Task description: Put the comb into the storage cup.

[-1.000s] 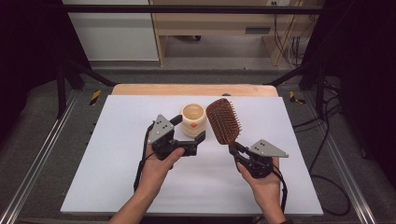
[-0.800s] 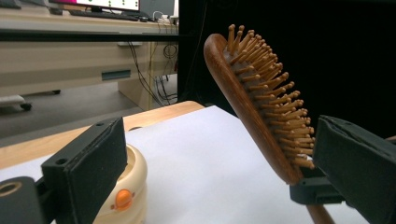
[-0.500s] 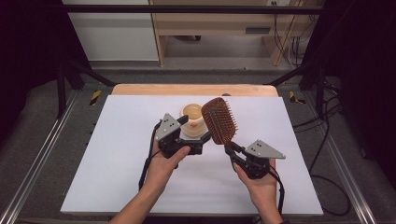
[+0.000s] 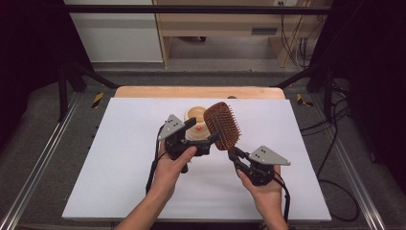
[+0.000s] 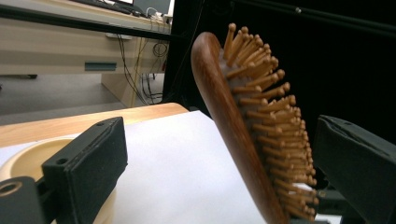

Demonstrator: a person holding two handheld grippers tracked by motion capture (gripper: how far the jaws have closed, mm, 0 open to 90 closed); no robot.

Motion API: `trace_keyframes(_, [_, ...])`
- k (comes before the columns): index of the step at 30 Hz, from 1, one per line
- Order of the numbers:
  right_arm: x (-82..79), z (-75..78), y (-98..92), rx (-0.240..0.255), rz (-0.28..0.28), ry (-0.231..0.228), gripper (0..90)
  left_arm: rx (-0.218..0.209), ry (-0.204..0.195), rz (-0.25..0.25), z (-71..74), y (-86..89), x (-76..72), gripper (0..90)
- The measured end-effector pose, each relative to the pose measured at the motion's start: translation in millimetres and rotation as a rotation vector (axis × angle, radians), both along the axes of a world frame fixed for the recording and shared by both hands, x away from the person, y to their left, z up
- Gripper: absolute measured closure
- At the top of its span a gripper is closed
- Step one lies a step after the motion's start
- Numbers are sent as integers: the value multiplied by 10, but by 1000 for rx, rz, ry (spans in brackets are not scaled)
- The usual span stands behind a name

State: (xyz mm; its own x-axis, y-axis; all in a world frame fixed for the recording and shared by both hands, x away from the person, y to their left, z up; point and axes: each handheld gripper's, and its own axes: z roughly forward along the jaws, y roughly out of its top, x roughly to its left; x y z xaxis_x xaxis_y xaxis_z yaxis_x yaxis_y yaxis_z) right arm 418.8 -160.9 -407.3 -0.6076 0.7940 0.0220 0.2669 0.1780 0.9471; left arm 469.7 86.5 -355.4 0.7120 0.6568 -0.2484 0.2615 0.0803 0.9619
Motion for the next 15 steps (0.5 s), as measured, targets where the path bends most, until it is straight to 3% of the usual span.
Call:
trace_keyframes(2, [-4, -6, 15, -2, 5, 1, 730, -21, 14, 0, -2, -9, 14, 36])
trace_keyframes(7, [-11, -17, 56, -14, 14, -6, 730, -28, 21, -19, 20, -64, 25, 40])
trace_keyframes(15, [-28, -33, 102, -28, 28, -14, 730, -100, 98, -34, 83, -67, 113, 95])
